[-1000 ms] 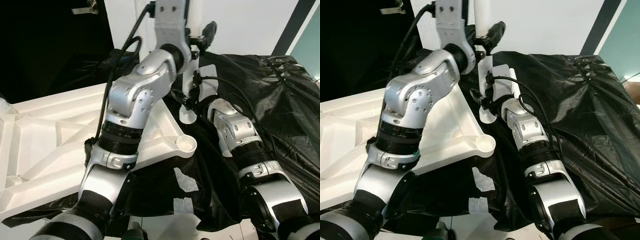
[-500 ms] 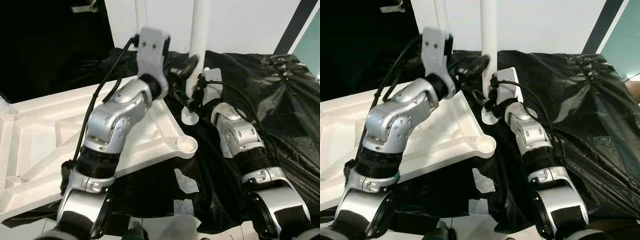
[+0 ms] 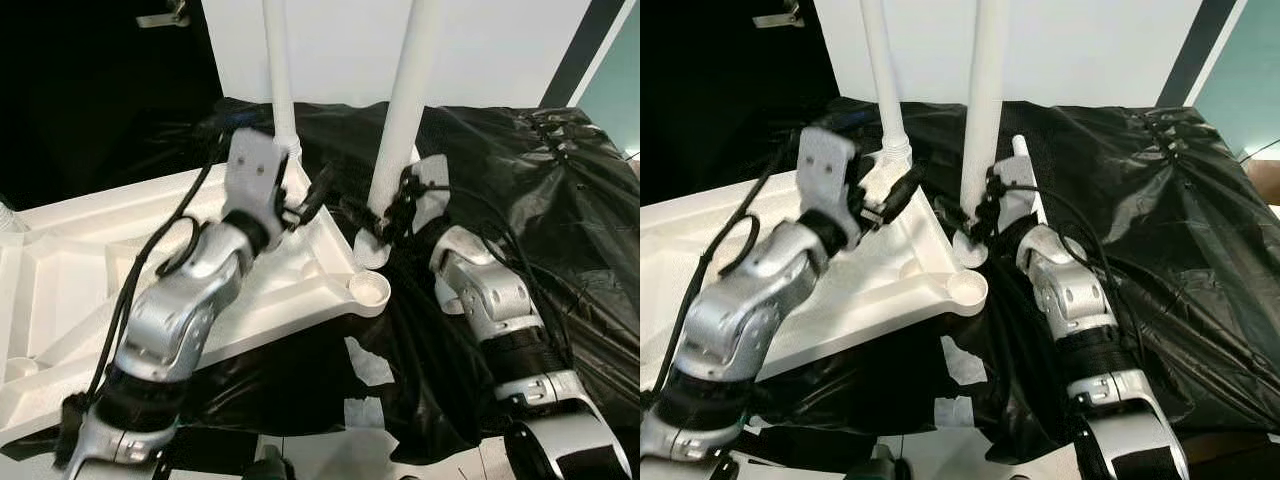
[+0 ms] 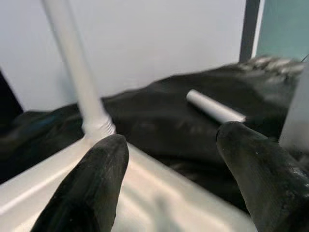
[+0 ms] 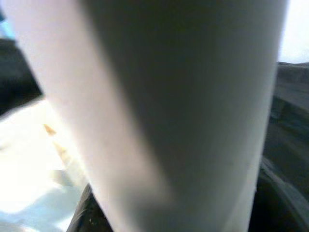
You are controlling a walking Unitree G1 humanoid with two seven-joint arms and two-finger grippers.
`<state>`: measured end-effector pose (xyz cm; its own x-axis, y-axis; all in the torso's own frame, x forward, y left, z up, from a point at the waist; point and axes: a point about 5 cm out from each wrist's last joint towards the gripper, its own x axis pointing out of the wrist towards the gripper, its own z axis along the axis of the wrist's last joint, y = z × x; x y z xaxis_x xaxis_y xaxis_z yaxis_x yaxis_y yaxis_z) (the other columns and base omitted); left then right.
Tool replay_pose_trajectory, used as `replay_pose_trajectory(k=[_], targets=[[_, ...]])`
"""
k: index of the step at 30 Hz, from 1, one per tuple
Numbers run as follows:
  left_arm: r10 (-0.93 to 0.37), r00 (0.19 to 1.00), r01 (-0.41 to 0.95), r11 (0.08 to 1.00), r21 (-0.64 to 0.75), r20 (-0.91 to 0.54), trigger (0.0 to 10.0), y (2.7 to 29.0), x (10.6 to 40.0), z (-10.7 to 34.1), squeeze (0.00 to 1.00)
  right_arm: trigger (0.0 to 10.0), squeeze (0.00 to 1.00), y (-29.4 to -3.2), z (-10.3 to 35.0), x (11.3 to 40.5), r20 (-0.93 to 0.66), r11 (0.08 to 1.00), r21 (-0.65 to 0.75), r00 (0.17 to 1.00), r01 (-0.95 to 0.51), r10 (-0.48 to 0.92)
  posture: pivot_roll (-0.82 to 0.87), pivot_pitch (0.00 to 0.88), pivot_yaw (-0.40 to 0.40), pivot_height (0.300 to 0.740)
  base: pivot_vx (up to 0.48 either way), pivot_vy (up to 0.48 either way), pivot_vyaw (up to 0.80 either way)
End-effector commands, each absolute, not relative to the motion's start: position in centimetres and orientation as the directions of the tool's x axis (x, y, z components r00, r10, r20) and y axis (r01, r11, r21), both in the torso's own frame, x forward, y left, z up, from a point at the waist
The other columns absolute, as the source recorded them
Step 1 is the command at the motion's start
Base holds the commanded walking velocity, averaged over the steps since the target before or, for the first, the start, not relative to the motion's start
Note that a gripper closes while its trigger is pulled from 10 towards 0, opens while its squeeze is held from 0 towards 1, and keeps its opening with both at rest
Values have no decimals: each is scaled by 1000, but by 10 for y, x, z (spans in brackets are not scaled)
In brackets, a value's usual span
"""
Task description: Building children table
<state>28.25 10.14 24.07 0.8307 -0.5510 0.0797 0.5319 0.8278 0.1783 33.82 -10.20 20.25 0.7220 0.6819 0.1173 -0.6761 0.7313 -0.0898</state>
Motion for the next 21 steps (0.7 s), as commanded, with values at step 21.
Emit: replay_pose_trajectory(k=[21], targets=[[-784,583,810,542,226,-212,10000,90,231,189,0,10000,0,-97,196,320,36,535,-92,534,-840,845,128,62,-11,740,0,0,0]])
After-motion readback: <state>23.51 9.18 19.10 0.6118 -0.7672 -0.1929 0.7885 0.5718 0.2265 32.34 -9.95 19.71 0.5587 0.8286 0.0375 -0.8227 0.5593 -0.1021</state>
